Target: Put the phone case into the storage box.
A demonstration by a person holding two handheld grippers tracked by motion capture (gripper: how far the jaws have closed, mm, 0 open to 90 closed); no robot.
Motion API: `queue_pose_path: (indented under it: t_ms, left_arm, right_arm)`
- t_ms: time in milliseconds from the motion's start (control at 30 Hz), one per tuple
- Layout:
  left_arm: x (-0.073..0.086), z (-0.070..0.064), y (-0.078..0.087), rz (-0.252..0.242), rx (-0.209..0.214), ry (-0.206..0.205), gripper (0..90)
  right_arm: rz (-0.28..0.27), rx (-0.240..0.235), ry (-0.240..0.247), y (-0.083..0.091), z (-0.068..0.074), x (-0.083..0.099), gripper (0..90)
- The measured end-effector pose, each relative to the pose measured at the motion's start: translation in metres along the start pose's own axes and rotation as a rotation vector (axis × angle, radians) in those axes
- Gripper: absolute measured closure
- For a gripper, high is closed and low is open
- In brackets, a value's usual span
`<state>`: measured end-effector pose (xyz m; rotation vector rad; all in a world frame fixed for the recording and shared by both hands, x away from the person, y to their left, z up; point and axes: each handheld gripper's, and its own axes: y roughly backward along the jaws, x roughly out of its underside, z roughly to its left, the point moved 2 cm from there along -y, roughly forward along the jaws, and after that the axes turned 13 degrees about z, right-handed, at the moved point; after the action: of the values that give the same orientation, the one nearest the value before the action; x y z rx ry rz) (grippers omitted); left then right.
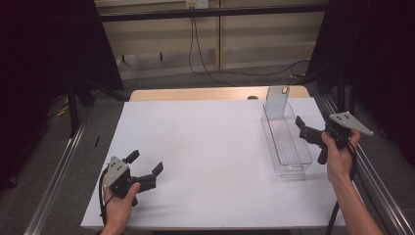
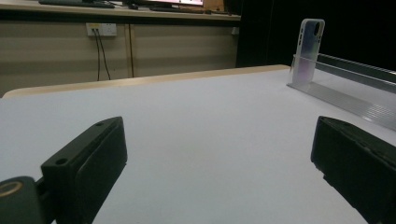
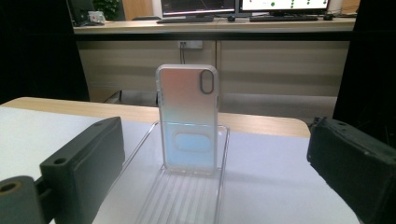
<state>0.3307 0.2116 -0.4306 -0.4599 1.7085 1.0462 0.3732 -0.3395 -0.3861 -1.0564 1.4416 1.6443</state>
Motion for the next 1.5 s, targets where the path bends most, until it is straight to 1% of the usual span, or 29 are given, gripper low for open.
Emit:
queue_pose_path:
  t_ms: [33,100,167,267,300,367,400,433,467,533,567,600,633,667,767,800,833,900,1000,1033,1100,1200,1300,1333,1400,1467,1500]
  left_arm:
    - [0.000,0.000,0.000,0.001,-0.004,-0.008,3.8]
    - [0.000,-0.001,0.002,-0.003,-0.009,-0.008,3.8]
    - [0.001,0.001,0.003,-0.005,-0.008,-0.003,3.7]
    - [0.002,0.002,0.002,0.014,-0.009,0.003,3.8]
    - [0.002,0.001,0.002,0.011,-0.010,-0.001,3.9]
    - [0.002,-0.001,0.004,0.002,-0.022,-0.023,3.9]
    - [0.001,-0.001,0.005,0.001,-0.021,-0.033,3.7]
    - [0.001,-0.001,0.005,0.001,-0.019,-0.026,3.6]
    - [0.001,-0.001,0.005,0.005,-0.017,-0.022,3.6]
    - [0.002,0.000,0.004,0.004,-0.019,-0.015,3.7]
    - [0.002,0.000,0.004,0.005,-0.018,-0.016,3.7]
    - [0.002,0.000,0.004,0.002,-0.018,-0.009,3.7]
    - [0.002,0.001,0.003,0.005,-0.018,-0.009,3.7]
    - [0.002,0.001,0.003,0.008,-0.022,-0.009,3.7]
    - [0.003,-0.001,0.001,0.016,-0.014,-0.009,3.7]
    - [0.003,-0.002,0.001,0.013,-0.011,-0.008,3.7]
    - [0.002,-0.003,0.001,0.007,-0.013,-0.008,3.7]
    - [0.002,-0.003,0.001,0.014,-0.017,-0.024,3.7]
    - [0.002,-0.004,0.001,0.016,-0.015,-0.024,3.7]
    - [0.002,-0.004,0.002,0.011,-0.016,-0.017,3.7]
    - [0.002,-0.003,0.002,0.013,-0.017,-0.018,3.7]
    - [0.003,-0.002,0.003,0.016,-0.026,-0.014,3.7]
    - [0.004,-0.004,0.005,0.018,-0.024,-0.016,3.7]
    - [0.003,-0.005,0.006,0.009,-0.017,-0.015,3.7]
    - [0.003,-0.004,0.008,0.004,-0.019,-0.017,3.8]
    - [0.003,-0.003,0.009,0.006,-0.010,-0.023,3.9]
    - [0.004,-0.003,0.010,0.006,-0.013,-0.020,3.8]
  right_arm:
    - [0.001,-0.005,0.004,0.001,0.001,0.002,3.9]
    - [-0.003,0.006,0.014,0.003,0.004,0.006,3.9]
    - [-0.001,-0.003,0.024,0.005,0.007,0.009,3.9]
    - [-0.012,-0.005,0.032,0.010,0.012,0.013,3.2]
    - [-0.013,-0.004,0.036,0.012,0.013,0.015,3.0]
    - [-0.011,-0.004,0.051,0.015,0.016,0.020,2.8]
    - [-0.012,-0.008,0.053,0.018,0.018,0.023,1.7]
    - [-0.017,-0.010,0.055,0.020,0.019,0.024,1.1]
    - [-0.026,-0.003,0.051,0.022,0.019,0.025,1.0]
    - [-0.037,-0.010,0.047,0.026,0.020,0.026,0.1]
    - [-0.031,-0.010,0.055,0.027,0.021,0.028,0.1]
    - [-0.032,-0.011,0.058,0.028,0.022,0.029,0.0]
    - [-0.029,-0.019,0.061,0.030,0.023,0.030,0.0]
    - [-0.025,-0.028,0.058,0.032,0.024,0.032,0.0]
    - [-0.021,-0.034,0.059,0.037,0.027,0.037,0.0]
    - [-0.016,-0.034,0.062,0.038,0.027,0.040,0.0]
    - [-0.014,-0.033,0.052,0.040,0.027,0.043,0.0]
    - [-0.008,-0.038,0.054,0.044,0.027,0.048,0.0]
    - [-0.010,-0.038,0.055,0.052,0.028,0.054,0.0]
    - [-0.008,-0.043,0.057,0.053,0.028,0.055,0.0]
    - [0.008,-0.043,0.067,0.056,0.027,0.060,0.0]
    - [0.028,-0.040,0.060,0.059,0.025,0.068,0.0]
    - [0.046,-0.031,0.063,0.063,0.023,0.075,0.0]
    - [0.049,-0.027,0.063,0.065,0.022,0.077,0.0]
    - [0.045,-0.014,0.065,0.069,0.022,0.080,0.0]
    - [0.036,0.002,0.083,0.074,0.023,0.083,0.0]
    - [0.026,0.005,0.075,0.076,0.024,0.086,0.0]
